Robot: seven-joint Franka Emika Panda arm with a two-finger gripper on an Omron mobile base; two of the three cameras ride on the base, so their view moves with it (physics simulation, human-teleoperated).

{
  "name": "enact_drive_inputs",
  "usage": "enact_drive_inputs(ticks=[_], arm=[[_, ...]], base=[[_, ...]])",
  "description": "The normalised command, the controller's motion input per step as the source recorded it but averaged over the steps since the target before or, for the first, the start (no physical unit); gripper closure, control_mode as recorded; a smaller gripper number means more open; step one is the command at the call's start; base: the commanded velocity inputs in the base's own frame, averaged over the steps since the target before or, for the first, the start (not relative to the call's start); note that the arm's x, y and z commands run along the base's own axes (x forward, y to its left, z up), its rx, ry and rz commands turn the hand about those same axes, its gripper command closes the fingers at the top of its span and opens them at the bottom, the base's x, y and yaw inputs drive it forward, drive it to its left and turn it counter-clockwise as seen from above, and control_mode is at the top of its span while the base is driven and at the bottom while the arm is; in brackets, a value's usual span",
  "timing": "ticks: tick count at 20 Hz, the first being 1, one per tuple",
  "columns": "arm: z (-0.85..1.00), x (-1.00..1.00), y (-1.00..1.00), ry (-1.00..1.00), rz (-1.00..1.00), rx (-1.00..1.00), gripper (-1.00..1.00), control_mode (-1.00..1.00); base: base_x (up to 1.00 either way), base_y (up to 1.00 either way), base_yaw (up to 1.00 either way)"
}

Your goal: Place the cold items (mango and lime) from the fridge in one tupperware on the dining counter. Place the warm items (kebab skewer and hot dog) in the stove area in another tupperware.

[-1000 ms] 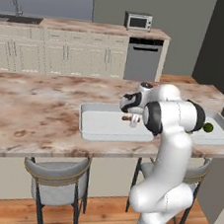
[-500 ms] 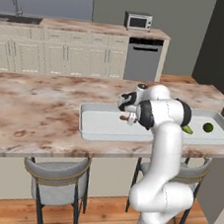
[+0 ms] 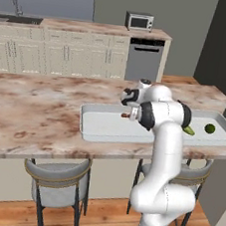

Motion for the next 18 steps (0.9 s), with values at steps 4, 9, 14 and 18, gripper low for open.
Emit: enact_drive_inputs(ticks=[4, 9, 14, 18], arm=[[0.33, -0.41, -0.01, -0.01, 0.00, 0.00, -1.00, -1.00], [0.54, -0.81, 0.00, -0.03, 0.00, -0.01, -1.00, -1.00], [0.84, -1.00, 0.00, -0.24, 0.00, -0.13, -1.00, -1.00], [0.93, -1.00, 0.00, -0.19, 0.00, -0.21, -1.00, -1.00]], base=[[0.00, 0.00, 0.00], [0.00, 0.00, 0.00], [0.00, 0.00, 0.00], [0.00, 0.00, 0.00]])
